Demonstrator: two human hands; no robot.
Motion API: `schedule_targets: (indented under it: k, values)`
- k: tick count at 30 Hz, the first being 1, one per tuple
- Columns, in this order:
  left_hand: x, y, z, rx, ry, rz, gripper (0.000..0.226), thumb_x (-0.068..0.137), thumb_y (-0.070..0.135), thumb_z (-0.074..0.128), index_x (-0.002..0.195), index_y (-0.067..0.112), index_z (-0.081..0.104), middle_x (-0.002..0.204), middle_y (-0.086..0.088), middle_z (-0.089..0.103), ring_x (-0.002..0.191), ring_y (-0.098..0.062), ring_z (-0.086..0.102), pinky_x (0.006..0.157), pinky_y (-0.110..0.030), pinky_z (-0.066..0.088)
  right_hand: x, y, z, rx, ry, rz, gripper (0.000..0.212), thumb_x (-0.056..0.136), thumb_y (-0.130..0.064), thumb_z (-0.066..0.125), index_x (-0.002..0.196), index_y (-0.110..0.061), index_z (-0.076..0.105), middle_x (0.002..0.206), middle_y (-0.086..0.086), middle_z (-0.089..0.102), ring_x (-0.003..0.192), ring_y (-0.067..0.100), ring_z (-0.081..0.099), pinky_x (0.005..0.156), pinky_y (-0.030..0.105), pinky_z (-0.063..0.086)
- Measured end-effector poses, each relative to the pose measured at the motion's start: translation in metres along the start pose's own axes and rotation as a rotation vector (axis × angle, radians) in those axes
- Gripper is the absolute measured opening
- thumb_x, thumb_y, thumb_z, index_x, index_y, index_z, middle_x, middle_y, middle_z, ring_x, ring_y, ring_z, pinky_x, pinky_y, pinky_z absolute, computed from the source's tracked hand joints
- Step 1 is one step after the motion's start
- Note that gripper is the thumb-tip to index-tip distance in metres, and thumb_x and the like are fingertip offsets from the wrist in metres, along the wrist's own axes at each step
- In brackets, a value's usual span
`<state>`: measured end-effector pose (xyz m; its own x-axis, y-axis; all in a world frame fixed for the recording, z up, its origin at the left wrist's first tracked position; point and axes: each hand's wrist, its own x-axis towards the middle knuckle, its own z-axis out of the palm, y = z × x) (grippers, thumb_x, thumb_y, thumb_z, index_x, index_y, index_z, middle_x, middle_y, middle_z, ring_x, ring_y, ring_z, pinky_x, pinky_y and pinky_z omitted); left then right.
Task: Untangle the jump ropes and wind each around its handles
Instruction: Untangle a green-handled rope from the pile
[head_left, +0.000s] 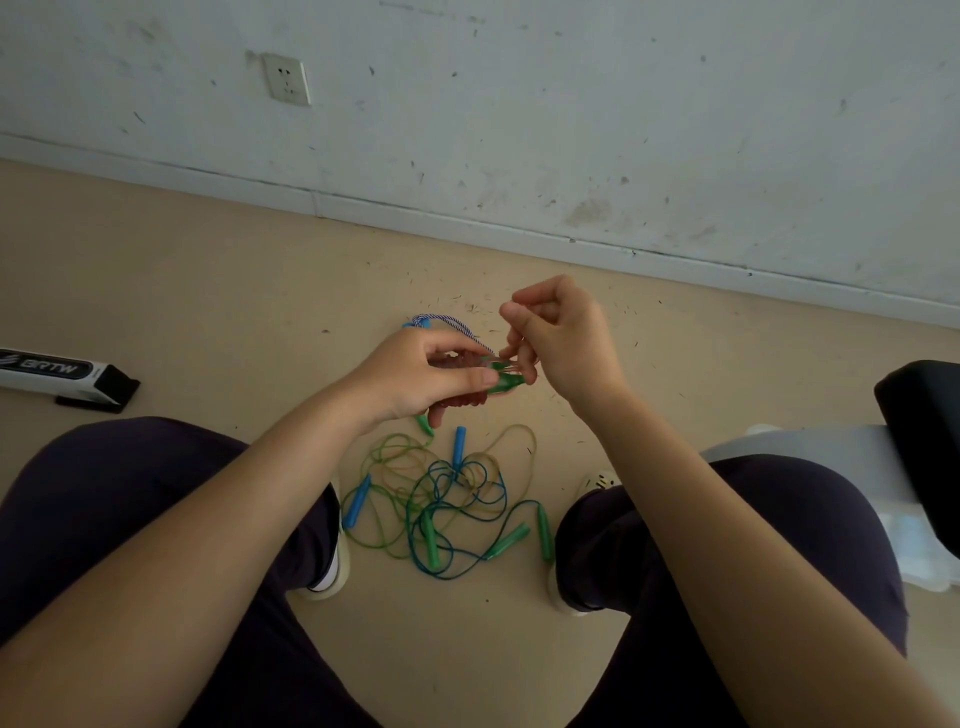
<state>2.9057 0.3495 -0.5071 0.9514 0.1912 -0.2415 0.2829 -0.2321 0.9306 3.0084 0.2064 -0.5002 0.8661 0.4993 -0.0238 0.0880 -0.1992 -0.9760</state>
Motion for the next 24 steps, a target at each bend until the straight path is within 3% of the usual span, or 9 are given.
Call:
schedule_targets:
  k: [2,5,11,17,20,24]
  values:
    - [0.001,0.0,0.0,0.006,0.01,-0.002,0.029,0.087,0.024,0.074,0.114,0.015,0.069,0.07,0.002,0.072,0.041,-0.004,0.055,0.039,-0.017,0.038,0.0,0.0,-0.001,0.003,-0.02,0.006,0.016,0.089,-0.01,0.071,0.097,-0.002,0.059,0.066,0.009,0.066,0.039,0.02,0.052,0.043,0.028,0.046]
    - [0.002,-0.002,-0.002,0.006,0.028,-0.01,0.03,0.087,0.026,0.075,0.115,0.017,0.068,0.076,0.0,0.072,0.042,-0.005,0.056,0.039,-0.016,0.037,-0.002,-0.001,-0.003,0.061,-0.052,0.021,0.015,0.083,-0.009,0.076,0.092,-0.003,0.065,0.066,0.011,0.069,0.043,0.022,0.06,0.052,0.033,0.052]
    - [0.006,-0.006,-0.009,-0.055,0.081,0.023,0.011,0.089,0.028,0.071,0.099,0.029,0.067,0.082,-0.003,0.07,0.046,-0.012,0.054,0.04,-0.014,0.037,0.0,-0.005,-0.014,0.252,-0.088,0.049,0.02,0.083,-0.004,0.072,0.102,0.001,0.065,0.071,0.013,0.071,0.058,0.02,0.069,0.064,0.024,0.055]
    - [0.013,-0.012,-0.018,-0.073,0.275,0.066,0.026,0.087,0.029,0.074,0.112,0.023,0.067,0.082,0.0,0.071,0.049,-0.017,0.057,0.043,-0.015,0.039,-0.002,-0.006,-0.021,0.207,-0.154,0.038,0.025,0.085,-0.001,0.07,0.107,0.005,0.062,0.079,0.013,0.073,0.07,0.026,0.073,0.082,0.035,0.056]
    - [0.014,-0.014,-0.014,-0.064,0.277,0.128,0.031,0.087,0.025,0.075,0.116,0.017,0.069,0.08,0.001,0.07,0.047,-0.011,0.059,0.044,-0.019,0.042,-0.006,-0.008,-0.012,0.106,-0.136,0.02,0.019,0.084,-0.001,0.072,0.102,0.004,0.066,0.078,0.015,0.073,0.065,0.028,0.072,0.078,0.038,0.057]
    - [0.012,-0.012,-0.012,-0.069,0.281,0.164,0.029,0.087,0.023,0.075,0.115,0.016,0.07,0.08,-0.001,0.072,0.048,-0.011,0.06,0.043,-0.018,0.042,-0.009,-0.008,-0.006,0.01,-0.076,-0.064,0.012,0.082,-0.005,0.075,0.093,-0.002,0.072,0.074,0.008,0.073,0.06,0.021,0.07,0.066,0.029,0.057]
